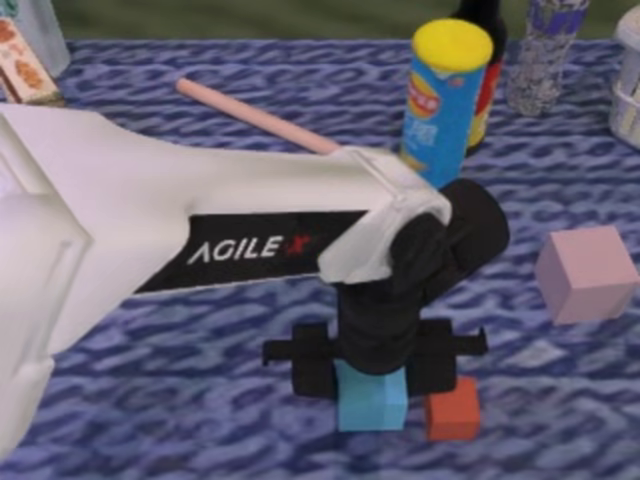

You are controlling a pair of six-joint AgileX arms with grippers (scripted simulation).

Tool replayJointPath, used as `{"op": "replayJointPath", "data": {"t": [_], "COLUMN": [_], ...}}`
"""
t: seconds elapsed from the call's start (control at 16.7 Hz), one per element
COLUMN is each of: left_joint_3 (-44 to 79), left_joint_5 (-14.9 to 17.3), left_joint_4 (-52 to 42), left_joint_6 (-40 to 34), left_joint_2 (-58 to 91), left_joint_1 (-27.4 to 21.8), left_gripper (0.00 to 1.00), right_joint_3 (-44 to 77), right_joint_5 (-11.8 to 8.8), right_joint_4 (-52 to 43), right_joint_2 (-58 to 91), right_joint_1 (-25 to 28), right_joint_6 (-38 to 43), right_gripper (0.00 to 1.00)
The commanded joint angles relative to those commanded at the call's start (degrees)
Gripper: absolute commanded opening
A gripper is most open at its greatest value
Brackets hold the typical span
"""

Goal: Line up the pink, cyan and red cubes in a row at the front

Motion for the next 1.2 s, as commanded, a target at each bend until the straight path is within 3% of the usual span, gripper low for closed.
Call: {"op": "replayJointPath", "data": {"t": [0.36, 1.14, 1.2], "left_joint_3": [-1.7, -1.7, -1.7], "left_joint_5": [0.0, 0.0, 0.0], "left_joint_4": [2.2, 2.2, 2.2], "left_joint_6": [-0.1, -0.1, -0.1], "left_joint_2": [0.7, 0.7, 0.7], "left_joint_1": [0.0, 0.0, 0.0], "left_gripper": [0.00, 0.98, 1.00], "right_joint_3": [0.0, 0.0, 0.0], "right_joint_5": [0.0, 0.0, 0.0], "right_joint_4": [0.0, 0.0, 0.0], "right_joint_2": [0.0, 0.0, 0.0], "right_joint_1": [0.0, 0.0, 0.0], "right_joint_6": [0.0, 0.0, 0.0], "right_gripper": [1.00, 1.00, 1.00]}}
